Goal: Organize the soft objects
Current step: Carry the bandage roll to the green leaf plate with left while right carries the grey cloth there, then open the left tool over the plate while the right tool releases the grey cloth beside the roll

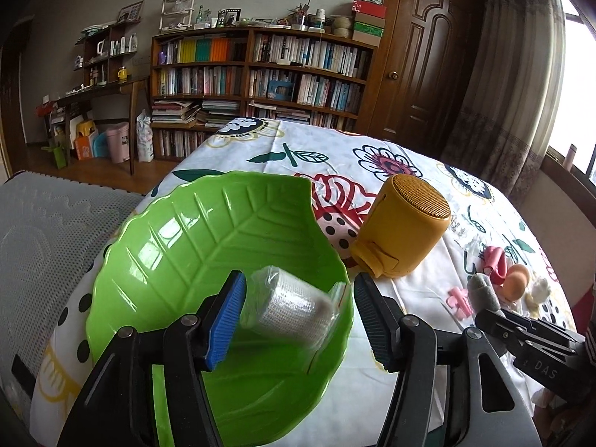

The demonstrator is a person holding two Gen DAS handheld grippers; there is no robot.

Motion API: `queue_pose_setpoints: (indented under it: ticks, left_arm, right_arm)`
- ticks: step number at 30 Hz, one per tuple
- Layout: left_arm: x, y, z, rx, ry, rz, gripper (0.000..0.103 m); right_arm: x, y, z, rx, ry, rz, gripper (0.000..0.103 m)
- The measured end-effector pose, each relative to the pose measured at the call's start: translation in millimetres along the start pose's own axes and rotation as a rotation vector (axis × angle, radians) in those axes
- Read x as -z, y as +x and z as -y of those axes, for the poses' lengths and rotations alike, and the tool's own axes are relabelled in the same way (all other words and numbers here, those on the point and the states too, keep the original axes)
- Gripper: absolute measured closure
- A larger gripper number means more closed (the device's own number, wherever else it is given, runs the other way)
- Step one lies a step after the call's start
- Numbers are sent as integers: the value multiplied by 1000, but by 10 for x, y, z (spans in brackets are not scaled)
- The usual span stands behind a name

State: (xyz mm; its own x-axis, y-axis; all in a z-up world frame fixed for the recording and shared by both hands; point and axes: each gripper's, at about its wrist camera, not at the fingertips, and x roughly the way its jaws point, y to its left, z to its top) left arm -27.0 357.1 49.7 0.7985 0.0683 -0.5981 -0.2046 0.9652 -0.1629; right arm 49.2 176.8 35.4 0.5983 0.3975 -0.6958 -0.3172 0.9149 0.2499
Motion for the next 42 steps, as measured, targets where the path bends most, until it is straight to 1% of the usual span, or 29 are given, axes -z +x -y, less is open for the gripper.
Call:
queue_pose_setpoints:
  ticks: [2, 3, 12, 17, 25, 28, 42]
  left_arm:
    - [-6, -10, -17, -6, -5, 7, 32]
    - [-8, -18, -29, -7, -8, 9, 32]
    - [-36, -99, -165, -41, -16, 35, 31]
    - [-3, -185, -229, -80, 10, 60, 31]
    - [61, -273, -324, -118, 42, 73, 31]
    - [70, -293, -379, -125, 38, 75, 31]
    - [109, -357, -583, -153, 14, 82, 31]
  right_arm:
    - [-6, 12, -3, 1, 1, -1, 75]
    - [-10, 19, -5, 1, 2, -2, 75]
    - [-37, 40, -155, -24, -25, -7, 75]
    - [-80, 41, -321, -50, -58, 0, 75]
    - [-134, 92, -635, -91, -113, 0, 75]
    - [-165, 129, -753, -125, -121, -10, 75]
    - [-266, 350, -1287, -202, -215, -30, 74]
